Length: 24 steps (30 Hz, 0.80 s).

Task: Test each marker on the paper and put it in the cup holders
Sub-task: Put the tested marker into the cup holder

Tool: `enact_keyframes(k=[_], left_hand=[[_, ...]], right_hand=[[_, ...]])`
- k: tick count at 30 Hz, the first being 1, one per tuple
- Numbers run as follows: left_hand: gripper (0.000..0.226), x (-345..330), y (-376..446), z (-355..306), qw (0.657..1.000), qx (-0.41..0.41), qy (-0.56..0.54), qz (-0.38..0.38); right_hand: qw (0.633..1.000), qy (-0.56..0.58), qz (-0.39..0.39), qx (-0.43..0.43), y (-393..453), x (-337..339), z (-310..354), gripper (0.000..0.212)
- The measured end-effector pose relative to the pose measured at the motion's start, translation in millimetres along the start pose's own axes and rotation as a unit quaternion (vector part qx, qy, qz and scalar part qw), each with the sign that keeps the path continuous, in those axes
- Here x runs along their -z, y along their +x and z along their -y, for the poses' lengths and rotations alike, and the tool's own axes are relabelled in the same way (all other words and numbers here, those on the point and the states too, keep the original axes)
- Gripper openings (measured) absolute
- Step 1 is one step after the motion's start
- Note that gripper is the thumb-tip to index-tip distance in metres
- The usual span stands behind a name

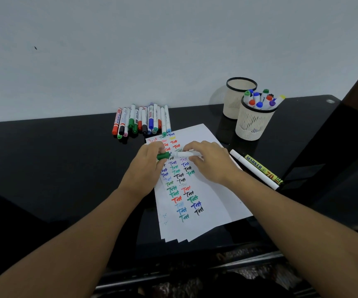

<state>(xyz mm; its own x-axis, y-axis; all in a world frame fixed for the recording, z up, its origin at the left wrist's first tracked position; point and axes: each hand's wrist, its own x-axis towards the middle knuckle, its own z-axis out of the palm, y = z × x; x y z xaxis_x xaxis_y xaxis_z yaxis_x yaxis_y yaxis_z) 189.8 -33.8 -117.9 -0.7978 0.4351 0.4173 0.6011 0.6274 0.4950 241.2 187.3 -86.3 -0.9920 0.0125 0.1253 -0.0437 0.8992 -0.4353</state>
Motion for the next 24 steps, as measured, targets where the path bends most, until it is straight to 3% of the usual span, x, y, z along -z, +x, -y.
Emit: enact_keyframes(k=[7,11,16,21,24], left_hand=[[0.020,1.6,-0.2,-4.6,1.000,-0.027,-0.007,-0.003],[0.023,2.3,-1.8,-4.9,0.998,-0.059,-0.011,-0.004],[0.054,3.9,-3.0,-8.2,0.998,-0.047,-0.042,-0.006],[0.080,7.1,-3.1,-8.3,0.995,-0.009,-0.096,-0.008],[0.084,3.2,0.5,-2.4,0.999,0.016,-0.043,-0.007]], right_hand=[[0.998,-0.038,0.019,0.043,6.9,0.5,11.7,0.024],[0.991,-0.076,0.057,0.089,12.4,4.2,23.0,0.033],[0.993,-0.016,0.095,0.076,10.5,2.5,29.2,0.037],[0.997,0.031,0.043,0.065,7.8,-1.0,23.7,0.034],[0.996,0.066,0.020,0.054,6.5,-2.7,20.2,0.047]])
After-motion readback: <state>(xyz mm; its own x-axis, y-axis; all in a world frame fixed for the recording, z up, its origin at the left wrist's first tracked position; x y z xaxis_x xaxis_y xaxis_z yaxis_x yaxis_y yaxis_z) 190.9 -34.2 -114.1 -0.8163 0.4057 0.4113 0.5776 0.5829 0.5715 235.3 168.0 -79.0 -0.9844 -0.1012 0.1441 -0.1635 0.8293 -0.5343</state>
